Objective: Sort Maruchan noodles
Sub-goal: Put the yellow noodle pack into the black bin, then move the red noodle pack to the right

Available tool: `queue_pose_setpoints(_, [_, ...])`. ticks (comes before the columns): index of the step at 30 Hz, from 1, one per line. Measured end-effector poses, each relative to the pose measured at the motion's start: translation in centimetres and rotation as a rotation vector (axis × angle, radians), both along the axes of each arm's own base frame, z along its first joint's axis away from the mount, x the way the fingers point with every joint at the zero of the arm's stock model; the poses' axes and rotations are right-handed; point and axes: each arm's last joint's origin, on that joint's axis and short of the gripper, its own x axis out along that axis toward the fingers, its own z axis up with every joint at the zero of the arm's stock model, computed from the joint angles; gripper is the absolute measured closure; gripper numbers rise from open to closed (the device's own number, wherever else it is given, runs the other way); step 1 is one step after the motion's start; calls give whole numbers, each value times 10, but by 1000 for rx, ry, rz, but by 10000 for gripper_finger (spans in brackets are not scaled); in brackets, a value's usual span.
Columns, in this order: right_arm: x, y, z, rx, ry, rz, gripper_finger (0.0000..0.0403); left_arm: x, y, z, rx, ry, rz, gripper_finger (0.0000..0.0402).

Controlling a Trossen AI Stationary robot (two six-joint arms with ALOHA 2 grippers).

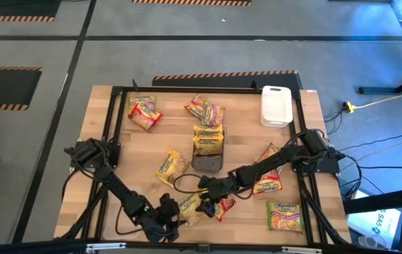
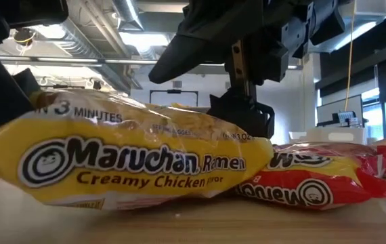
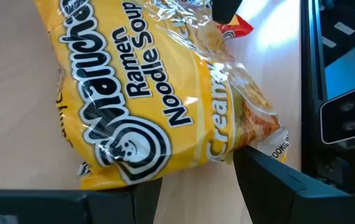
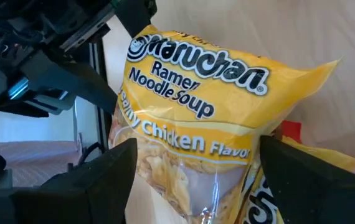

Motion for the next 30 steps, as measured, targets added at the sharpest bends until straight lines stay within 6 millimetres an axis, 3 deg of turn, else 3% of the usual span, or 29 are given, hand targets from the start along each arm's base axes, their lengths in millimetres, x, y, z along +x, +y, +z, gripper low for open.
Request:
queue_pose_setpoints(7, [0, 1, 5, -38, -35, 25, 96, -4, 2, 3, -61, 81, -32, 214])
queue_pose_setpoints(12, [-2, 3, 12, -45, -57, 37, 96, -14, 10, 13, -144, 176, 68, 214])
queue_pose_setpoints(24, [-12, -3, 2, -79, 132, -24, 96, -21, 6, 35, -360, 151, 154, 214])
queue_pose_setpoints(30, [-13, 1, 5, -70, 161, -15, 96, -16, -2, 42, -276, -28, 113, 214])
